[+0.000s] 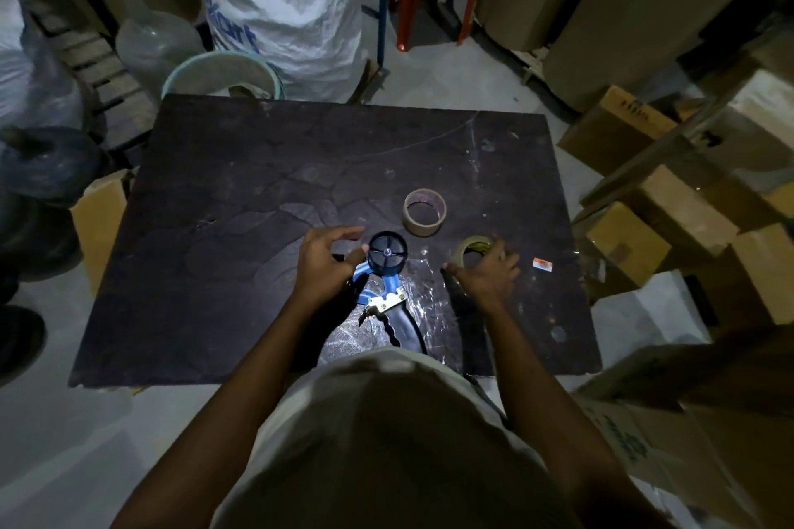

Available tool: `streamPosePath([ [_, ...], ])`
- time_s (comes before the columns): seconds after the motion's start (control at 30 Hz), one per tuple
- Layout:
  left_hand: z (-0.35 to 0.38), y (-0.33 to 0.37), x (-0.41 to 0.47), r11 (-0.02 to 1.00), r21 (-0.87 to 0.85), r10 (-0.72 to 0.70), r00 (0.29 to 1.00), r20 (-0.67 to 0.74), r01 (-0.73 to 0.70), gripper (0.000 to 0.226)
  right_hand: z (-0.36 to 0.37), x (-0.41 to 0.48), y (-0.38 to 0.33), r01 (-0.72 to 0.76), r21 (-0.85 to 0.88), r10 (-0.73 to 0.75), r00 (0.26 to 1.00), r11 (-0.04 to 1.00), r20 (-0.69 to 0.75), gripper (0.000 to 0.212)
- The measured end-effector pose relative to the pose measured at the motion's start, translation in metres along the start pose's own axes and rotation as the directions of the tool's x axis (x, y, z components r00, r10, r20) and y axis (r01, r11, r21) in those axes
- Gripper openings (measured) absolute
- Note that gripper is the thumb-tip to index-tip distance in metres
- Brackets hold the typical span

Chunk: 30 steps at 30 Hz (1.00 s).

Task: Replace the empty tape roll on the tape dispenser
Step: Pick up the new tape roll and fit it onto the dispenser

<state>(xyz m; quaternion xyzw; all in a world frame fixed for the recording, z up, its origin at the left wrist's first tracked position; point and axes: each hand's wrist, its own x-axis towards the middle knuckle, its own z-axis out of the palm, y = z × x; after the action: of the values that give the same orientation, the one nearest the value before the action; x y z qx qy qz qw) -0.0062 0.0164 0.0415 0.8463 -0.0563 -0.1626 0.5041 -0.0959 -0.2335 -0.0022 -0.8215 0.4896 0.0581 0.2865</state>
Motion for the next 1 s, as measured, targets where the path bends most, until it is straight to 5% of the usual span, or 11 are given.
streamPosePath([
  [0.27, 0.011, 0.015, -0.014, 0.959, -0.280, -0.017, 0.995, 0.095, 0.043, 0.029, -0.039, -0.021, -0.046, 0.202, 0.425, -0.203, 0.978, 0.883, -0.044, 0.106],
  [0.37, 0.016, 0.033, -0.010, 0.909, -0.391, -0.081, 0.980, 0.181, 0.147, 0.034, -0.053, -0.041, -0.080, 0.028, 0.769, -0.167, 0.981, 0.638, 0.103, 0.084],
  [0.5, 0.015, 0.057, -0.009, 0.808, -0.524, -0.098, 0.938, 0.332, 0.270, 0.045, -0.058, -0.062, -0.101, -0.169, 0.875, -0.176, 0.946, 0.453, 0.274, 0.071],
  [0.8, 0.023, 0.060, -0.009, 0.884, -0.461, -0.029, 0.992, 0.121, 0.082, 0.025, -0.062, -0.075, -0.101, -0.254, 0.827, -0.176, 0.906, 0.501, 0.384, 0.066],
  [1.0, 0.020, 0.051, -0.003, 0.891, -0.443, -0.081, 0.994, 0.066, 0.102, 0.011, -0.057, -0.074, -0.090, -0.150, 0.760, -0.291, 0.863, 0.632, 0.413, 0.034],
])
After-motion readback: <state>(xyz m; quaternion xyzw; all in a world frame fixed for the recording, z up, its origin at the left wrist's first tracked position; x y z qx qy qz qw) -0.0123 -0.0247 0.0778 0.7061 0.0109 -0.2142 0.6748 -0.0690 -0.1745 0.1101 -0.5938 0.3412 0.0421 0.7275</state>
